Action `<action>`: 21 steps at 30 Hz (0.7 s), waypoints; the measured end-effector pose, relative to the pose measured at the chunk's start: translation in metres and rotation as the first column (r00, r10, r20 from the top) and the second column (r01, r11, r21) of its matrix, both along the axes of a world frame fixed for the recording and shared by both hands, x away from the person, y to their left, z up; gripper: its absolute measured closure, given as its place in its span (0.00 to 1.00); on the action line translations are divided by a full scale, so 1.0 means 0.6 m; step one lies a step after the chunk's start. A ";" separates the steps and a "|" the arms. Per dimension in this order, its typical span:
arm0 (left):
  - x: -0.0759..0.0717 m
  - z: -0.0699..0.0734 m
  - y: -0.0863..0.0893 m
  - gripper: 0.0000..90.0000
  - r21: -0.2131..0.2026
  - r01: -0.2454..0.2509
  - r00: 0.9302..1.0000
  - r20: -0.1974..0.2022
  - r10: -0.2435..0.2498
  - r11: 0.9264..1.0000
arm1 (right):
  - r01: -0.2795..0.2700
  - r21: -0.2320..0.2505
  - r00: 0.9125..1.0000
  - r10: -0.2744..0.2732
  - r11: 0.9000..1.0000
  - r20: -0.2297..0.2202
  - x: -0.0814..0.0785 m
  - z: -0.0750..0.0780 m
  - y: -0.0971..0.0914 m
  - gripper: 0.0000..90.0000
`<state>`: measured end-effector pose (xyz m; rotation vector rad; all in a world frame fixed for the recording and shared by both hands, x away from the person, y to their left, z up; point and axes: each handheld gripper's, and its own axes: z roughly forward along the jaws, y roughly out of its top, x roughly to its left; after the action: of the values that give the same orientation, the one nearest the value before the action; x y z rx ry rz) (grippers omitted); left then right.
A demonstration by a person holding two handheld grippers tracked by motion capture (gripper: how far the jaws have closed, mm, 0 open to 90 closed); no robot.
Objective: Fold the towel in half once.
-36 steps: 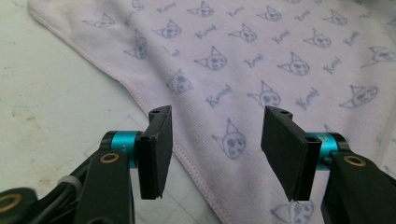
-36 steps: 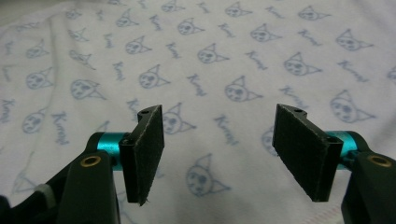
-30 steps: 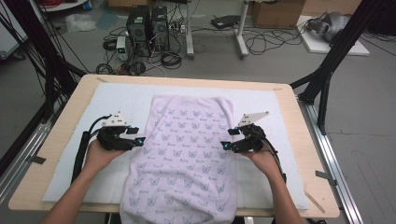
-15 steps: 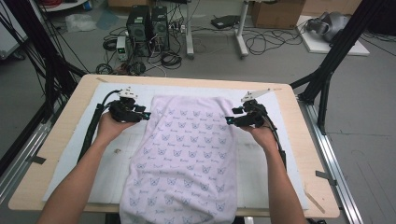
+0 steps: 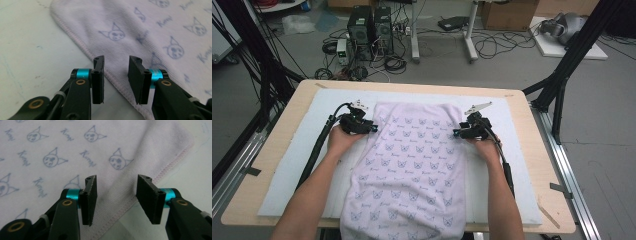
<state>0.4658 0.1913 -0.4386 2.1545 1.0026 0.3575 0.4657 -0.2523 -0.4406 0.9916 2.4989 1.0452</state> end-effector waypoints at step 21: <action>-0.047 0.092 0.049 0.96 -0.054 0.070 0.992 0.108 -0.064 0.996 | -0.059 0.178 0.998 0.055 0.982 0.028 -0.042 0.096 -0.020 0.97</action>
<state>0.4378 0.2207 -0.3836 2.0891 0.8685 0.4021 0.4407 -0.2642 -0.3830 0.9540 2.4633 1.3099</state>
